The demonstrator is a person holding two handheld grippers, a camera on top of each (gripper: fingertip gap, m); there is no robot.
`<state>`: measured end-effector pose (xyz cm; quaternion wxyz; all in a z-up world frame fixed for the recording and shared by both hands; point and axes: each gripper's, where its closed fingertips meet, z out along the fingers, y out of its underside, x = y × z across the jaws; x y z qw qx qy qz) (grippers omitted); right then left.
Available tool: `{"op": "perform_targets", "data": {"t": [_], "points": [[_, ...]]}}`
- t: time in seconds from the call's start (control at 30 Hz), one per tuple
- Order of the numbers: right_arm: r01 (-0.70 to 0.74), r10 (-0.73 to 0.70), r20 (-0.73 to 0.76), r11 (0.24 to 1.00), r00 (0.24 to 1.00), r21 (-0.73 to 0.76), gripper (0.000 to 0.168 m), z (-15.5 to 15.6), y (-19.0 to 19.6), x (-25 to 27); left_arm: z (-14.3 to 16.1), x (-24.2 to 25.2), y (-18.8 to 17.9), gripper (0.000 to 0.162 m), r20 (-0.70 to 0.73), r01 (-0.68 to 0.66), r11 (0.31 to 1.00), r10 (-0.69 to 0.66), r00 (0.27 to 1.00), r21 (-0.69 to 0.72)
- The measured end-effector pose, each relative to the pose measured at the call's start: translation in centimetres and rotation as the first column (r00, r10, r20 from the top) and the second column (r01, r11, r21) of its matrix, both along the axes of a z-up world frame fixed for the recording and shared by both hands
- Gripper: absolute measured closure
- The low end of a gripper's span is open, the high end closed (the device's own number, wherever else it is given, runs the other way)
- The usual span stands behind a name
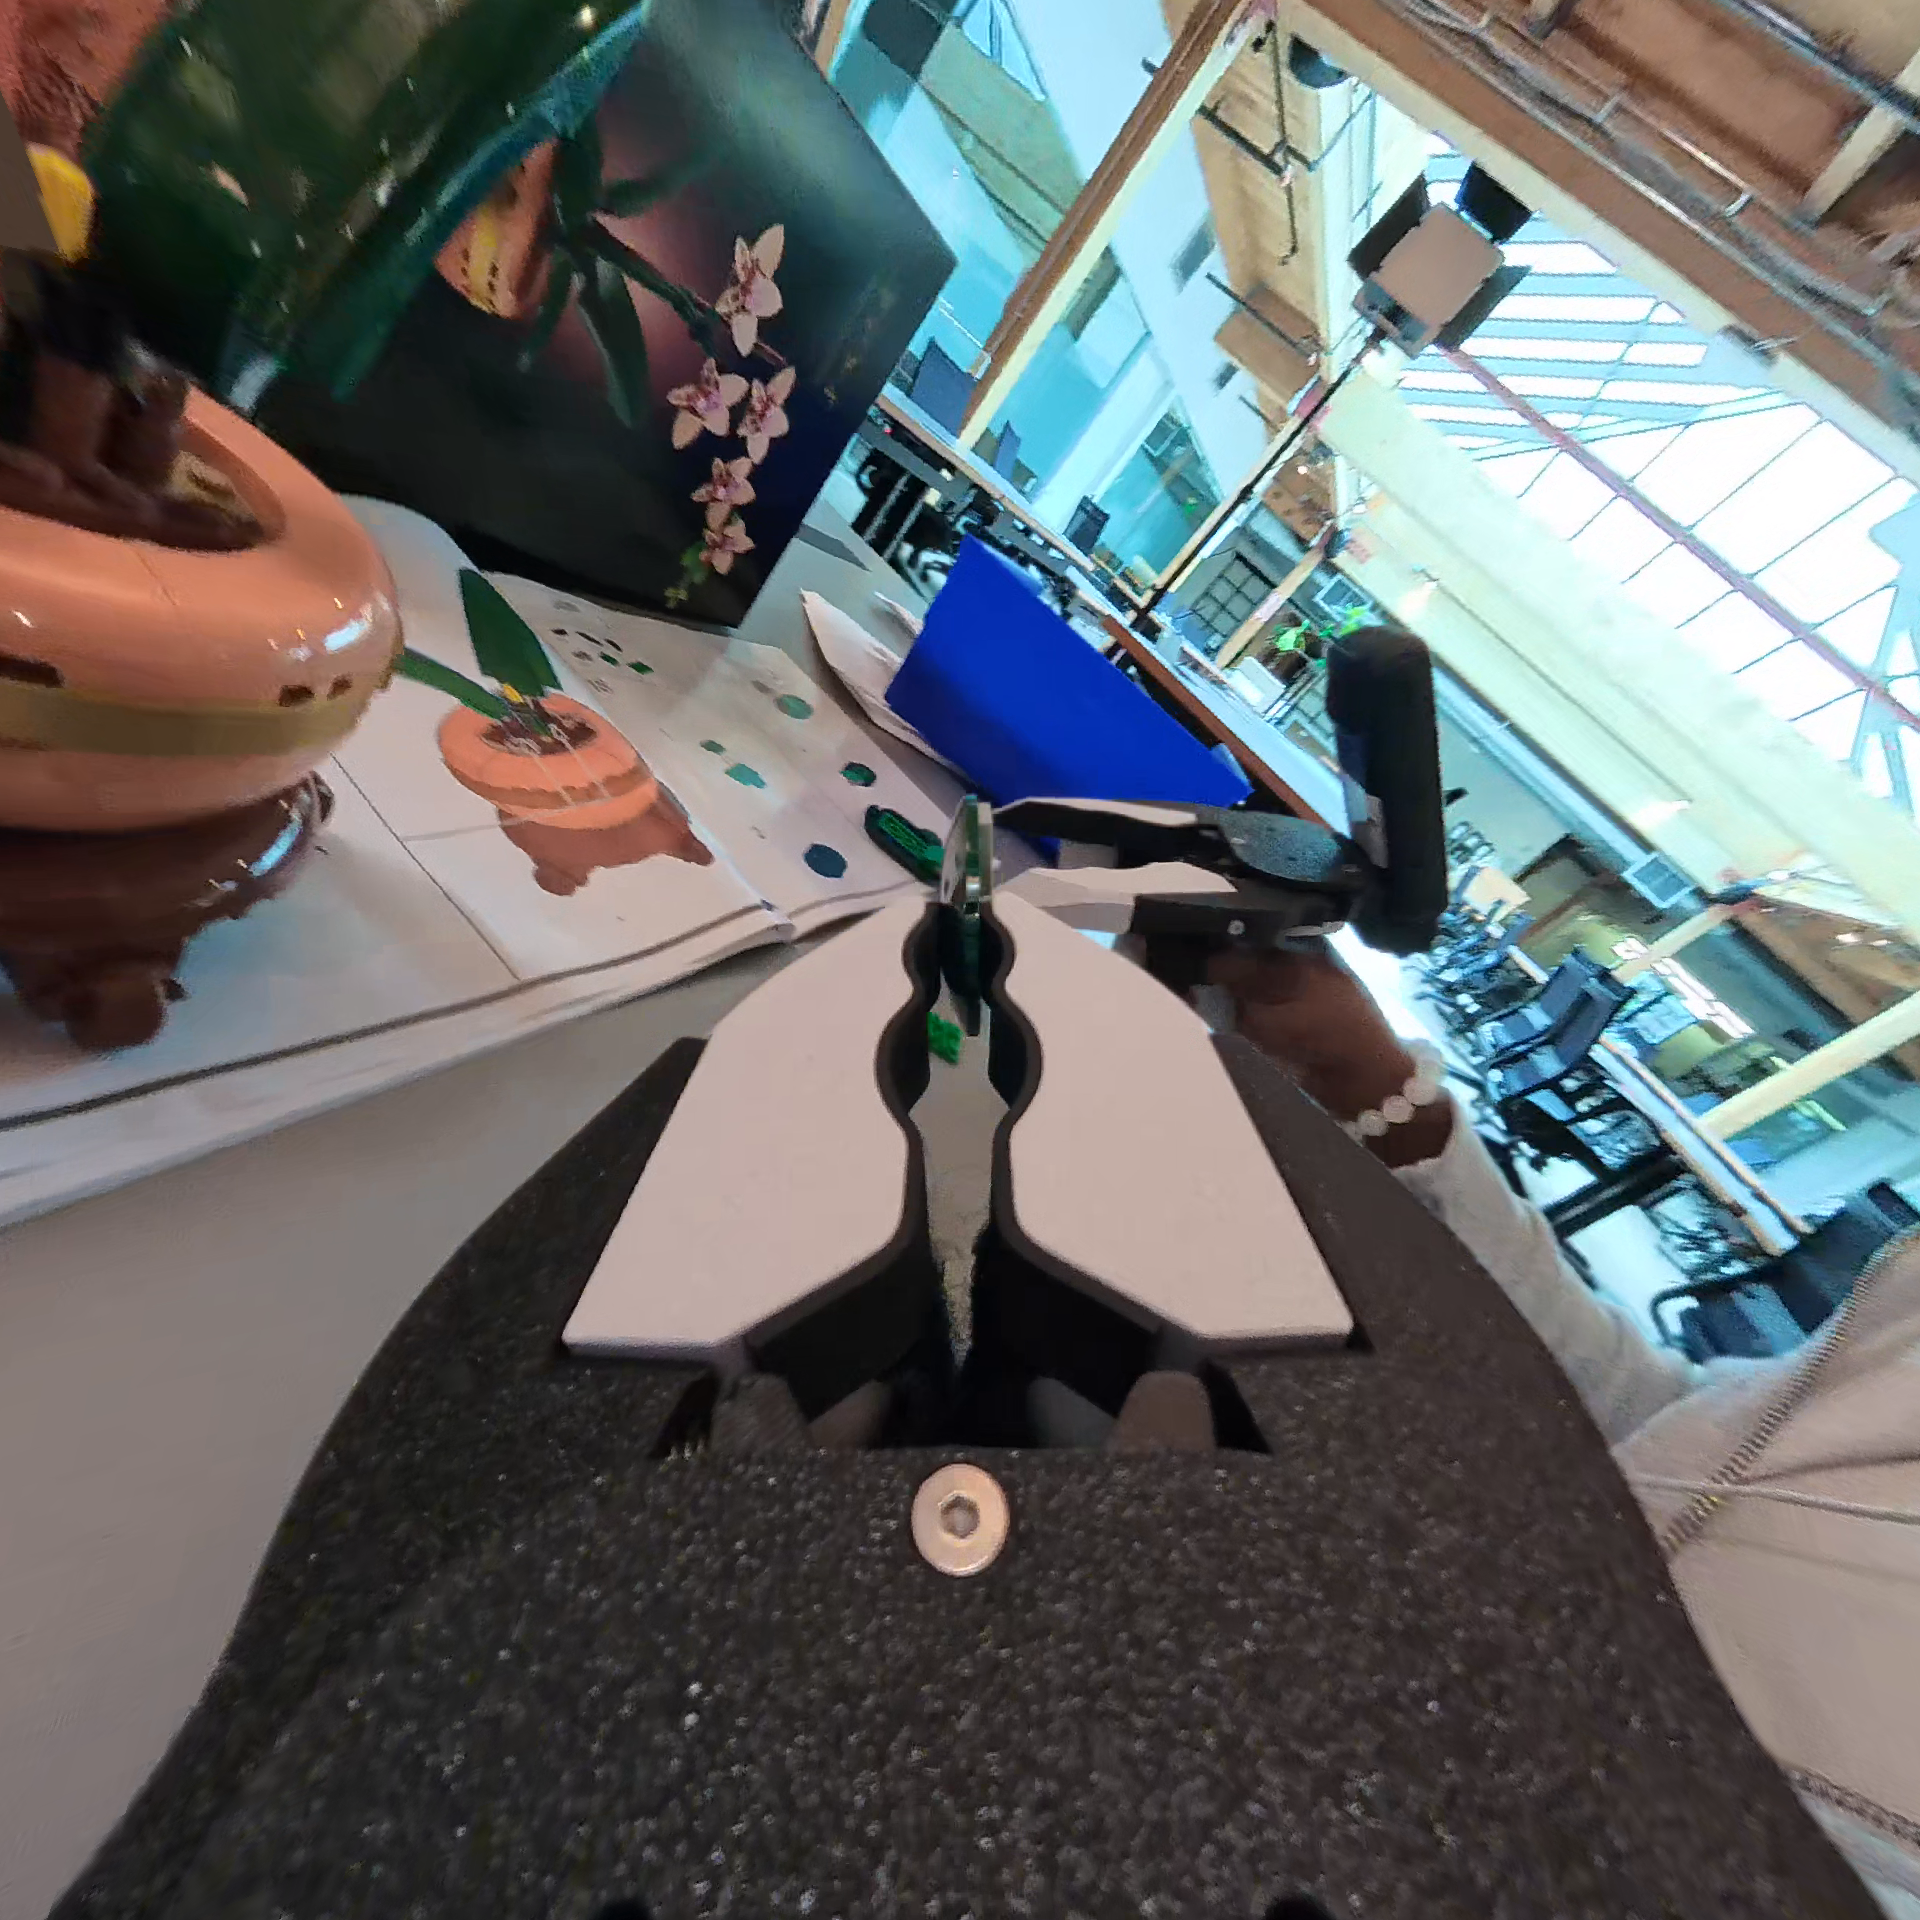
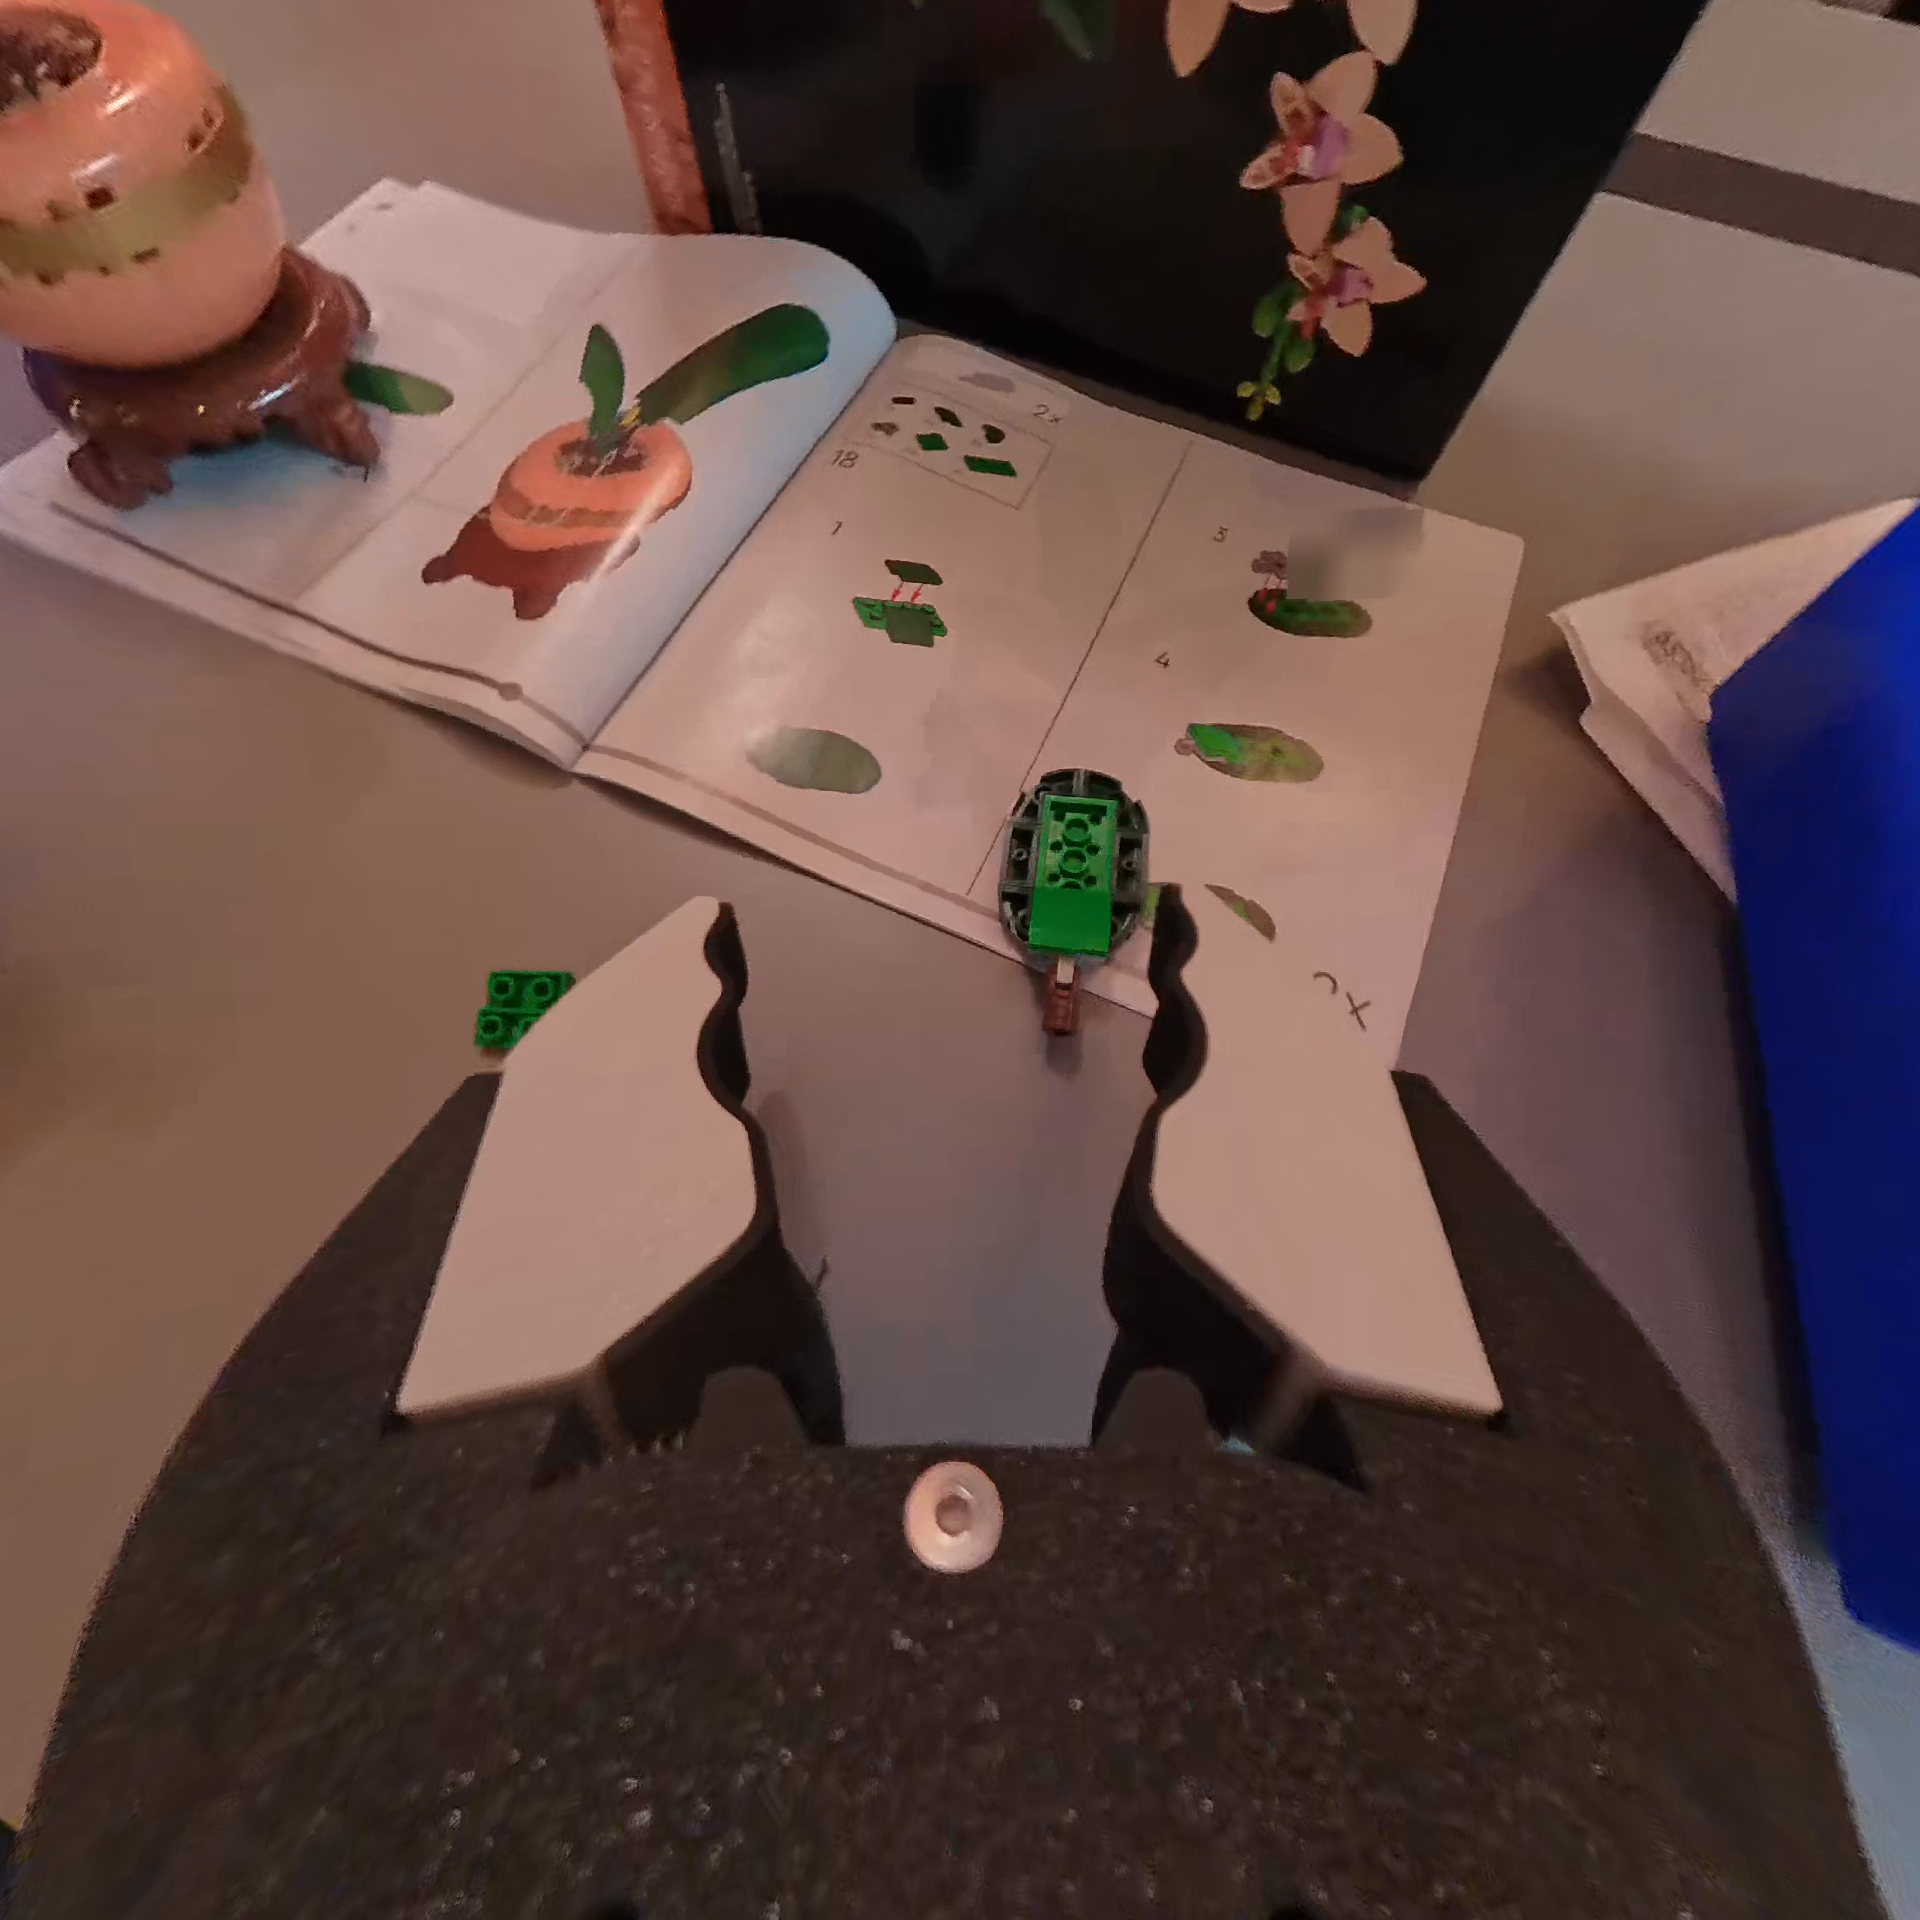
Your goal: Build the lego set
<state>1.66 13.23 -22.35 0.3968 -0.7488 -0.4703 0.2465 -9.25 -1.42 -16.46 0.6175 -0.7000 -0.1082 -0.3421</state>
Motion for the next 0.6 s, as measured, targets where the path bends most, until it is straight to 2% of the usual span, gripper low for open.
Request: {"op": "perform_targets", "data": {"t": [0.1,0.23,0.33,0.4,0.47,0.6], "points": [[0.049,-0.049,0.013,0.998,0.999,0.04,0.084,0.0,0.3,0.5,0.4,-0.7,0.3,0.157,-0.077,-0.061,0.998,0.061,0.995,0.01],[0.047,-0.051,0.058,0.996,0.997,0.072,0.086,-0.1,0.2,1.0,-0.5,-1.1,1.2,0.157,-0.238,-0.121,0.991,0.104,0.966,-0.058],[0.032,-0.036,0.041,0.994,0.999,0.101,0.091,0.6,0.1,1.1,0.1,-0.5,2.3,0.157,-0.389,-0.122,0.992,0.098,0.916,-0.037],[0.024,-0.027,0.027,0.994,0.999,0.111,0.092,0.9,0.2,1.0,0.3,-0.2,3.3,0.157,-0.571,-0.138,0.99,0.113,0.813,-0.001],[0.01,-0.012,0.031,0.996,0.999,0.084,0.091,0.7,0.0,1.0,-0.2,0.0,4.6,0.157,-0.751,-0.152,0.988,0.101,0.652,0.001],[0.021,-0.024,0.044,0.998,0.999,0.066,0.089,0.2,0.3,1.4,-0.5,0.9,7.7,0.157,-0.94,-0.138,0.99,0.049,0.339,0.002]]}}
